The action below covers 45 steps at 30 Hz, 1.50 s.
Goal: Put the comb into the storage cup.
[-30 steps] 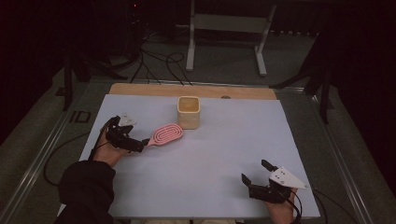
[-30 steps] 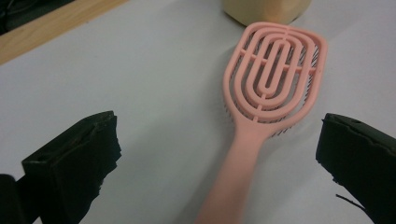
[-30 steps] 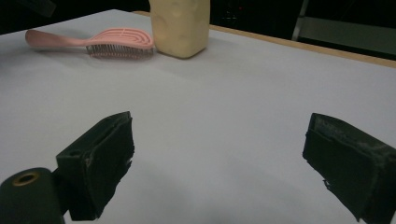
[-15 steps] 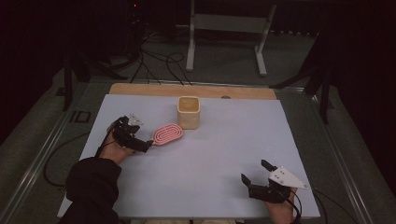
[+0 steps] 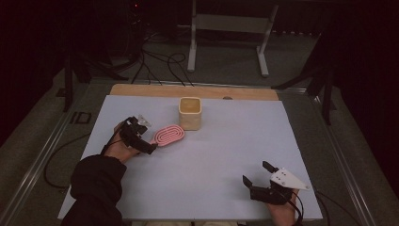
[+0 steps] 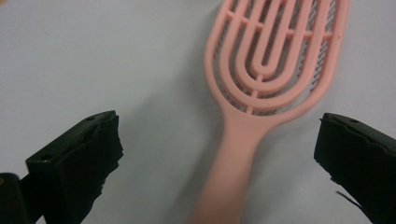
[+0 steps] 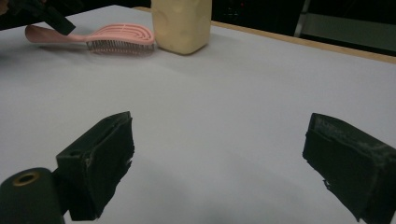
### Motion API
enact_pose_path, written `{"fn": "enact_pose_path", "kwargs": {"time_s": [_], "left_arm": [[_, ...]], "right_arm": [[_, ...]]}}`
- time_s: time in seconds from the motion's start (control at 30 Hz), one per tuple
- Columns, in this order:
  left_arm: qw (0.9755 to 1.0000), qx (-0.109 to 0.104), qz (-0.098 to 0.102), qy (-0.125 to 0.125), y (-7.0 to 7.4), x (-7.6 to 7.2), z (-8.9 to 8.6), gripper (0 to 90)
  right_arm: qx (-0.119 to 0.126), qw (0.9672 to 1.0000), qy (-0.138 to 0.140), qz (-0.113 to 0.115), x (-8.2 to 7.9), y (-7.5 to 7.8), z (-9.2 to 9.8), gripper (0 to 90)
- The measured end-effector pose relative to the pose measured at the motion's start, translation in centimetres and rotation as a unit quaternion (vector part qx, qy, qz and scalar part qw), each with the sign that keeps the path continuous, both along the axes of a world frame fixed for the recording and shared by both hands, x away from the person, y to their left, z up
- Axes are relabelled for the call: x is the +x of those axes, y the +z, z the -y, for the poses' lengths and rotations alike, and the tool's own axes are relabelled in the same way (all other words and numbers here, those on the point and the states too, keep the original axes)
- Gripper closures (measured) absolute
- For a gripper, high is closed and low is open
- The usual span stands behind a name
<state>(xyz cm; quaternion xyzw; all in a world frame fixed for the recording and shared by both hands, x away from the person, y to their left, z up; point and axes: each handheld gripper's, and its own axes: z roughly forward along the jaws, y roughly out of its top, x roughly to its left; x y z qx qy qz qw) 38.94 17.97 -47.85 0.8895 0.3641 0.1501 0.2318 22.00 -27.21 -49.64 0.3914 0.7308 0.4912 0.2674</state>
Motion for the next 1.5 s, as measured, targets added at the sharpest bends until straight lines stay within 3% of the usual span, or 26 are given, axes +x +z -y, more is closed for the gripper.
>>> {"fn": "enact_pose_path", "kwargs": {"time_s": [0.03, 0.17, 0.5, 0.57, 0.77, 0.8, 0.83, 0.9, 0.93, 1.1, 1.3, 1.4, 1.5], "left_arm": [[0.9999, 0.004, -0.013, -0.006, -0.2, 0.2, 0.2, 1.4], [0.9994, 0.01, -0.03, -0.012, -0.4, 0.3, 0.6, 2.3], [0.9961, 0.027, -0.081, -0.021, -1.1, 0.6, 1.4, 14.3], [0.9954, 0.044, -0.083, -0.018, -1.3, 0.6, 1.7, 17.1], [0.9942, 0.059, -0.088, -0.016, -1.6, 0.7, 2.1, 37.8], [0.9936, 0.062, -0.093, -0.016, -1.6, 0.8, 2.1, 37.8], [0.9932, 0.055, -0.102, -0.007, -1.5, 1.0, 2.2, 44.7], [0.9932, 0.055, -0.102, -0.007, -1.5, 1.0, 2.2, 48.7], [0.9922, 0.05, -0.114, -0.006, -1.5, 1.3, 2.3, 53.8], [0.9895, 0.059, -0.132, -0.005, -1.3, 1.6, 2.6, 57.6], [0.9908, 0.077, -0.111, -0.006, -1.3, 1.7, 2.8, 52.8], [0.9909, 0.086, -0.101, -0.024, -1.3, 1.4, 3.1, 56.7], [0.9898, 0.092, -0.104, -0.031, -1.2, 1.3, 3.2, 61.1]], "right_arm": [[0.0, 1.0, 0.0, 0.0, 0.0, 0.0, 0.0, 8.5], [0.001, 1.0, 0.001, -0.001, 0.0, 0.0, 0.0, 8.5], [-0.003, 1.0, 0.003, -0.002, 0.1, -0.1, 0.0, 8.5], [-0.004, 1.0, 0.003, -0.002, 0.1, -0.1, -0.1, 8.5], [-0.004, 1.0, 0.004, -0.003, 0.1, -0.1, -0.1, 8.5], [-0.004, 1.0, 0.004, -0.004, 0.1, -0.1, -0.1, 8.5], [-0.004, 1.0, 0.004, -0.006, 0.1, -0.1, -0.1, 8.5], [-0.004, 1.0, 0.004, -0.006, 0.1, -0.1, -0.2, 8.5], [-0.005, 1.0, 0.005, -0.007, 0.1, -0.2, -0.2, 8.5], [-0.006, 0.9999, 0.008, -0.007, 0.2, -0.2, -0.2, 8.5], [-0.006, 0.9999, 0.01, -0.008, 0.2, -0.2, -0.2, 8.5], [-0.006, 0.9999, 0.01, -0.01, 0.2, -0.2, -0.2, 8.5], [-0.008, 0.9999, 0.01, -0.011, 0.2, -0.2, -0.2, 8.5]]}}
